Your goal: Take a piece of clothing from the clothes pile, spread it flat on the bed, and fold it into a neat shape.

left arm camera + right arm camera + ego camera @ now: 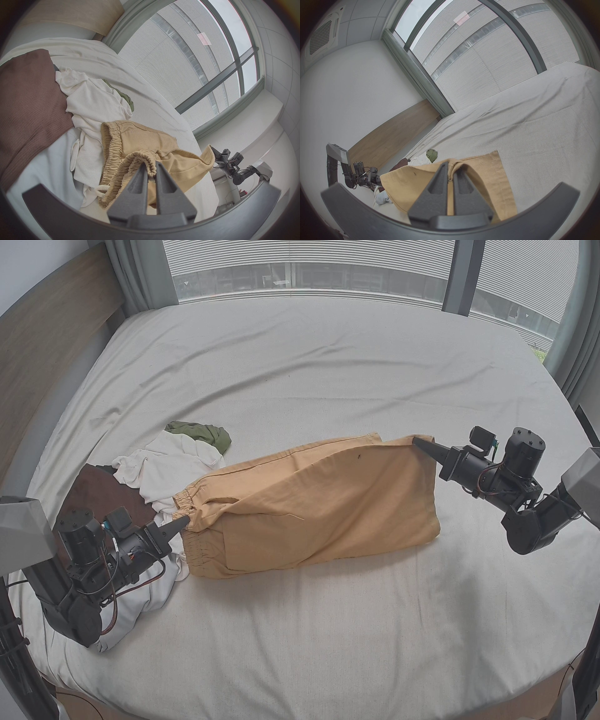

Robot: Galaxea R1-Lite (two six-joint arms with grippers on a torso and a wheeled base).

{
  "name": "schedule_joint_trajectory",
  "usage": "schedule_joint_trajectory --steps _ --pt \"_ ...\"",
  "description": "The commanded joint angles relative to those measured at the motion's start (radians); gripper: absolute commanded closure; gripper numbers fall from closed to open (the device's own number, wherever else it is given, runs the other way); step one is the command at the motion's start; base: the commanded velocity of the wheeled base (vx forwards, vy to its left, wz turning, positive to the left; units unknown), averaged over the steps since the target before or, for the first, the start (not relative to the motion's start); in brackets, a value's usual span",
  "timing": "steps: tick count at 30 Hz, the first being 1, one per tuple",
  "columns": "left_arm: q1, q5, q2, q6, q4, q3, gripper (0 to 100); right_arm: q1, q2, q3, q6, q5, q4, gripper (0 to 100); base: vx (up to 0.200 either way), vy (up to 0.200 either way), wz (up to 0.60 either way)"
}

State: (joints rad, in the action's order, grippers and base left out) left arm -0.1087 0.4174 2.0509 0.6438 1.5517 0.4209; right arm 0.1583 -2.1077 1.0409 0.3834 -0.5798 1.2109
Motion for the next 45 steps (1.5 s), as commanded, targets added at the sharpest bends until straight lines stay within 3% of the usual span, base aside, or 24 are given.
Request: schedule_joint_trajectory --steps 1,19,25,45 --pt "0.001 0.0 -0.001 0.017 0.001 0.013 100 -0.002 0.002 0.038 -0.001 0.0 -0.017 100 0.0 0.0 0.0" --pt "0.004 -0.083 0.023 0.06 -0.004 0.079 100 0.006 -0.071 0.311 -0.047 0.003 -0.225 100 0.0 0.0 0.0" --pt "0.0 -0.152 0.074 0.066 -0.005 0.134 100 0.003 -0.132 0.424 -0.083 0.003 -0.309 100 0.0 0.0 0.0" --pt "0.004 -0.197 0.098 0.085 -0.002 0.199 100 0.003 -0.265 0.593 -0.083 0.006 -0.35 100 0.0 0.0 0.0"
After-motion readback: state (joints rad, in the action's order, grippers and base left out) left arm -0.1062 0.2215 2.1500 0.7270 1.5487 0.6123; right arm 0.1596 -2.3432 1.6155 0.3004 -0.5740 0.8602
